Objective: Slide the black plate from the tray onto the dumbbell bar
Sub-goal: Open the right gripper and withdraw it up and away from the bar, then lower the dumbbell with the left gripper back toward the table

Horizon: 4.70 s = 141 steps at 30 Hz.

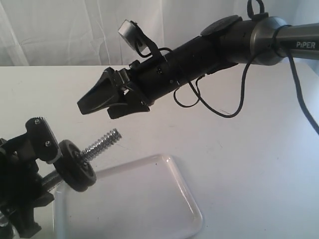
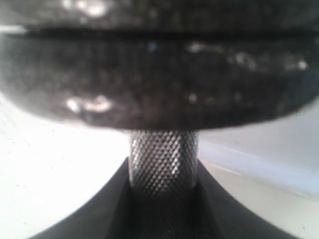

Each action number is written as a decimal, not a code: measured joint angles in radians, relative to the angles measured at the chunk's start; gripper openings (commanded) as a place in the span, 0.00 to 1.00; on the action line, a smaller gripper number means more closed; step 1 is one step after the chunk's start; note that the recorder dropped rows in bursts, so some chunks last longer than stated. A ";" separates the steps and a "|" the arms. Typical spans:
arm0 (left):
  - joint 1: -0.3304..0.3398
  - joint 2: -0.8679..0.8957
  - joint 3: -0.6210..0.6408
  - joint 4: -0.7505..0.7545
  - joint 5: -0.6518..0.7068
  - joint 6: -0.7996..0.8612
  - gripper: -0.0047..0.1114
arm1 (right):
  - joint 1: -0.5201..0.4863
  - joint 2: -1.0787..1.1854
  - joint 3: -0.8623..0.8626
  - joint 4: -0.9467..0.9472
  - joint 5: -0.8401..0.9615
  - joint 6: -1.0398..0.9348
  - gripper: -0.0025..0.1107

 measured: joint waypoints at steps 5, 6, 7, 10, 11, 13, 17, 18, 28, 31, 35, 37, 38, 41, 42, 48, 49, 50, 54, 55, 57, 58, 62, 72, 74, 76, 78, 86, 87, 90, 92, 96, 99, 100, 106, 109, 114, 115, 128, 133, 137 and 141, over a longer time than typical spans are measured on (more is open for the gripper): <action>0.000 0.000 0.000 -0.003 -0.100 0.000 0.04 | 0.000 -0.004 0.000 -0.058 0.000 0.011 0.52; 0.000 0.000 0.000 -0.006 -0.107 0.000 0.04 | 0.000 -0.009 0.000 -0.058 0.000 0.003 0.35; 0.000 0.000 0.000 -0.006 -0.109 0.000 0.04 | 0.000 -0.015 0.000 -0.058 0.000 -0.002 0.17; 0.000 -0.004 0.000 -0.006 -0.090 0.008 0.04 | -0.002 -0.031 0.000 -0.082 -0.013 -0.005 0.03; 0.000 -0.004 0.000 -0.009 -0.090 0.011 0.04 | -0.005 -0.036 0.000 -0.087 -0.008 0.003 0.02; 0.000 -0.004 0.000 -0.013 -0.100 0.015 0.04 | -0.010 -0.041 0.000 -0.093 -0.008 0.023 0.02; -0.004 -0.004 0.000 -0.022 -0.157 0.017 0.04 | -0.029 -0.070 0.000 -0.093 -0.010 0.040 0.02; -0.006 -0.004 0.000 -0.022 -0.178 0.018 0.04 | -0.035 -0.080 0.000 -0.091 -0.012 0.040 0.02; -0.010 -0.004 0.000 -0.020 -0.265 0.026 0.04 | -0.049 -0.114 0.000 -0.063 -0.016 0.021 0.12; -0.010 -0.004 0.000 -0.018 -0.262 0.027 0.04 | -0.049 -0.114 0.000 -0.068 -0.011 0.002 0.34; -0.008 -0.002 0.000 -0.016 -0.233 0.024 0.04 | -0.057 -0.121 0.000 -0.068 0.000 -0.005 0.70; 0.001 -0.003 0.000 -0.010 -0.177 0.020 0.04 | -0.064 -0.127 0.000 -0.064 0.000 -0.007 0.78; 0.002 -0.001 0.000 -0.005 -0.134 0.016 0.04 | -0.065 -0.126 0.000 -0.064 0.000 -0.009 0.79; 0.002 0.001 0.000 -0.004 0.047 0.010 0.04 | -0.065 -0.126 0.000 -0.071 0.002 -0.009 0.78; 0.000 0.001 0.000 -0.006 0.137 0.015 0.04 | -0.065 -0.126 0.000 -0.092 0.002 -0.009 0.76; 0.000 0.025 -0.008 0.007 0.099 0.079 0.04 | -0.068 -0.129 0.000 -0.295 0.002 0.068 0.03; 0.000 0.044 -0.024 0.007 0.053 0.083 0.04 | -0.068 -0.134 0.000 -0.305 0.002 0.077 0.02; 0.000 0.061 -0.040 0.003 0.012 0.088 0.04 | -0.068 -0.140 0.000 -0.307 0.002 0.086 0.02; 0.000 0.118 -0.106 -0.006 -0.115 0.144 0.04 | -0.068 -0.172 0.000 -0.357 0.002 0.111 0.02; 0.000 0.125 -0.122 -0.006 -0.125 0.165 0.04 | -0.068 -0.185 0.000 -0.370 0.002 0.113 0.02; 0.002 0.135 -0.136 -0.006 -0.123 0.180 0.04 | -0.068 -0.203 0.000 -0.380 0.002 0.115 0.02; 0.005 0.139 -0.138 -0.008 -0.118 0.186 0.04 | -0.068 -0.209 0.000 -0.382 0.002 0.120 0.02; 0.047 0.149 -0.150 -0.020 -0.066 0.196 0.04 | -0.068 -0.244 0.000 -0.394 0.004 0.143 0.02; 0.120 0.161 -0.150 0.012 0.040 0.194 0.04 | -0.098 -0.390 0.000 -0.468 0.004 0.205 0.02; 0.118 0.161 -0.150 0.008 0.040 0.194 0.04 | -0.101 -0.422 0.000 -0.488 0.004 0.225 0.02; 0.117 0.161 -0.150 0.006 0.029 0.194 0.04 | -0.104 -0.449 0.000 -0.500 0.004 0.254 0.02; 0.117 0.167 -0.159 0.006 0.030 0.194 0.04 | -0.104 -0.479 0.000 -0.506 0.006 0.286 0.02; 0.117 0.269 -0.276 0.012 0.047 0.194 0.04 | -0.104 -0.610 0.000 -0.520 0.008 0.337 0.02; 0.117 0.285 -0.292 0.014 0.038 0.194 0.04 | -0.104 -0.622 0.000 -0.528 0.008 0.342 0.02; 0.117 0.328 -0.332 0.020 0.007 0.194 0.04 | -0.104 -0.665 0.019 -0.537 0.008 0.360 0.02; 0.117 0.357 -0.353 0.024 -0.015 0.194 0.04 | -0.104 -0.696 0.050 -0.541 0.008 0.362 0.02; 0.117 0.412 -0.392 0.044 -0.044 0.171 0.04 | -0.104 -0.753 0.131 -0.545 0.008 0.364 0.02; 0.117 0.447 -0.417 0.096 -0.049 0.101 0.04 | -0.104 -0.783 0.183 -0.559 0.008 0.364 0.02; 0.117 0.457 -0.422 0.122 -0.049 0.067 0.04 | -0.104 -0.789 0.197 -0.567 0.008 0.364 0.02; 0.117 0.504 -0.451 0.263 -0.043 -0.131 0.04 | -0.104 -0.813 0.264 -0.591 0.008 0.364 0.02; 0.117 0.521 -0.464 0.313 -0.043 -0.204 0.04 | -0.104 -0.815 0.279 -0.597 0.008 0.364 0.02; 0.117 0.536 -0.470 0.362 -0.068 -0.286 0.04 | -0.104 -0.815 0.288 -0.620 0.008 0.365 0.02; 0.117 0.540 -0.470 0.370 -0.070 -0.301 0.04 | -0.104 -0.815 0.288 -0.624 0.008 0.365 0.02; 0.097 0.542 -0.470 0.591 -0.097 -0.594 0.04 | -0.104 -0.816 0.288 -0.682 -0.035 0.365 0.02; 0.061 0.543 -0.470 0.671 -0.140 -0.696 0.04 | -0.104 -0.816 0.288 -0.686 -0.039 0.365 0.02; 0.059 0.544 -0.470 0.757 -0.168 -0.816 0.04 | -0.104 -0.816 0.288 -0.686 -0.039 0.365 0.02; 0.059 0.549 -0.470 0.932 -0.212 -1.003 0.04 | -0.104 -0.816 0.288 -0.686 -0.039 0.365 0.02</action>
